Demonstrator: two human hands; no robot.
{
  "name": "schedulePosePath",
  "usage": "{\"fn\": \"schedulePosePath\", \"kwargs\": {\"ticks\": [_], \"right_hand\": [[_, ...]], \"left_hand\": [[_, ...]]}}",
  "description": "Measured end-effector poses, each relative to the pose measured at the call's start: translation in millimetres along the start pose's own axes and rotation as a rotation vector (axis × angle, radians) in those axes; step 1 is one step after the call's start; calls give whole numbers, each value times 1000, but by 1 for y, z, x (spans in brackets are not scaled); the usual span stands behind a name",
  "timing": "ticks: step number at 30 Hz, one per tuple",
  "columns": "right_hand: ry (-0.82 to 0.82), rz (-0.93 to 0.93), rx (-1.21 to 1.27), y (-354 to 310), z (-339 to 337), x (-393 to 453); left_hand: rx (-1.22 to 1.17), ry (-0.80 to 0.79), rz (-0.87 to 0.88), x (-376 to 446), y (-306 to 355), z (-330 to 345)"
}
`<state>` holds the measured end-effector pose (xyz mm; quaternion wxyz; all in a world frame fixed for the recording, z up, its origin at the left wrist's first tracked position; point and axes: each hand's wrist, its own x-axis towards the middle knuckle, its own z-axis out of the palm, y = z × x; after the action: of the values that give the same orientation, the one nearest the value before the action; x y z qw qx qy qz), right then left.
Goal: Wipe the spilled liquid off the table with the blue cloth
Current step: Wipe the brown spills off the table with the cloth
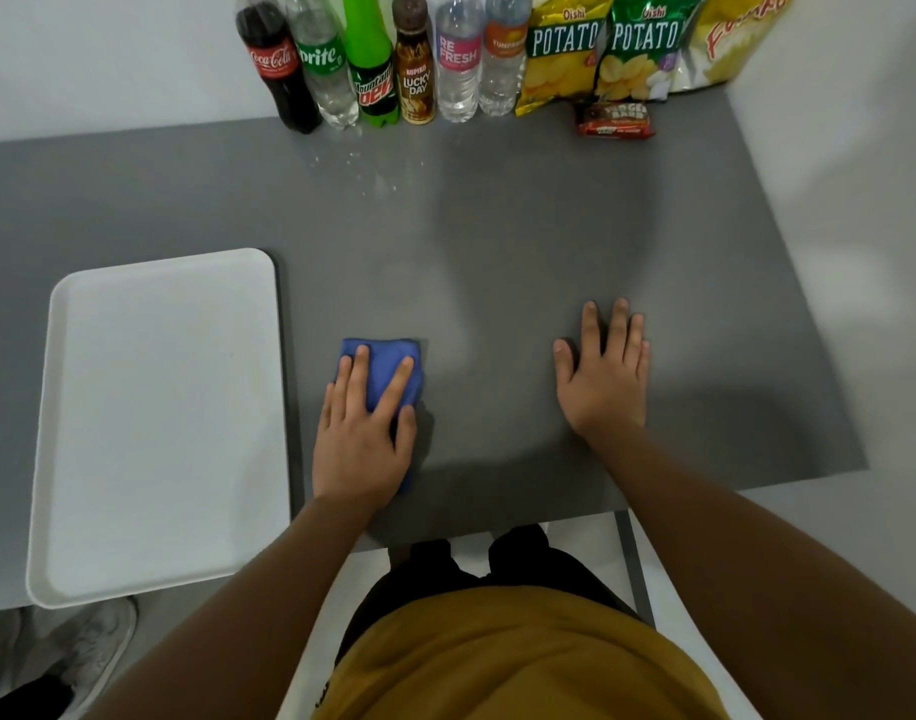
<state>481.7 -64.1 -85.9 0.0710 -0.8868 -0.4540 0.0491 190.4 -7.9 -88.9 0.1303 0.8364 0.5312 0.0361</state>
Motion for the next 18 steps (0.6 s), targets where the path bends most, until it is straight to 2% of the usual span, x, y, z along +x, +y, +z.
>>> {"fn": "schedulePosePath", "kwargs": {"ticks": [7,10,13,18], "right_hand": [[-1,-16,7,1,-2,-2],[-11,-11,13,0,-3,-1],[-23,-2,19,0,-2,0],[-50,4,8,2,1,2]], "left_hand": [[6,66,-52,61,11,-3],[16,17,-67,70,33,2],[36,-23,-30,63,52,7],[2,5,89,24,71,17]]}}
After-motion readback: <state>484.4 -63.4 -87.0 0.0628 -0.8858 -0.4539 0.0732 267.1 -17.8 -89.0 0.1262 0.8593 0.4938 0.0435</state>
